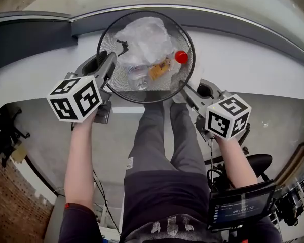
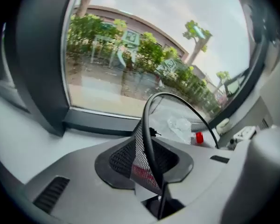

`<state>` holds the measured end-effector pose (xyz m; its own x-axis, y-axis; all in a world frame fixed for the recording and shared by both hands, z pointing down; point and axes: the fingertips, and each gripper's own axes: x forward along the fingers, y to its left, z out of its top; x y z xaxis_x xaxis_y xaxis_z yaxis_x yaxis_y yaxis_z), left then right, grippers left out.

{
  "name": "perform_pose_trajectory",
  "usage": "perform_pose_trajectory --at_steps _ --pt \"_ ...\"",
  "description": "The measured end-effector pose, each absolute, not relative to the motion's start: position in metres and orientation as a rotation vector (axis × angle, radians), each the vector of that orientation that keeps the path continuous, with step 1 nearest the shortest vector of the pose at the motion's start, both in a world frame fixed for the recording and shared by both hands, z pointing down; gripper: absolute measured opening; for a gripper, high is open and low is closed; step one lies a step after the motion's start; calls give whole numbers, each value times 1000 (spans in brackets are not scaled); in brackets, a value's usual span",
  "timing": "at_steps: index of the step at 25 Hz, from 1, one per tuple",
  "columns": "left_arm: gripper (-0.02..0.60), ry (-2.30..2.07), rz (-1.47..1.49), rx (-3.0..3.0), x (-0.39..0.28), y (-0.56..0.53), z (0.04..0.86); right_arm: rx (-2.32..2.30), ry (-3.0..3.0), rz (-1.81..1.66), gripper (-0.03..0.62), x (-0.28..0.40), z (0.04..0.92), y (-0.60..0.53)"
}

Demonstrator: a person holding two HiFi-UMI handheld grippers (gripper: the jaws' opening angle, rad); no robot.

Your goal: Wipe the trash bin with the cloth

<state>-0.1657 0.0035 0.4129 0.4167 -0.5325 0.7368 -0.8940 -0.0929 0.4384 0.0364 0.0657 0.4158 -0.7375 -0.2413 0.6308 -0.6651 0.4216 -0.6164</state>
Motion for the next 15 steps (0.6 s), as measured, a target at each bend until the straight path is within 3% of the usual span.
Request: perform_pose_trajectory --at_steps 7,10,15 --pt "78 -1270 305 1589 -167 13 413 460 -2235 1418 63 -30 414 141" --pt "83 -1291 304 1578 -166 19 410 499 -2247 1463 63 -28 407 132" --pt "198 -1212 430 1677 -163 27 416 709 -2255 1374 63 19 403 80"
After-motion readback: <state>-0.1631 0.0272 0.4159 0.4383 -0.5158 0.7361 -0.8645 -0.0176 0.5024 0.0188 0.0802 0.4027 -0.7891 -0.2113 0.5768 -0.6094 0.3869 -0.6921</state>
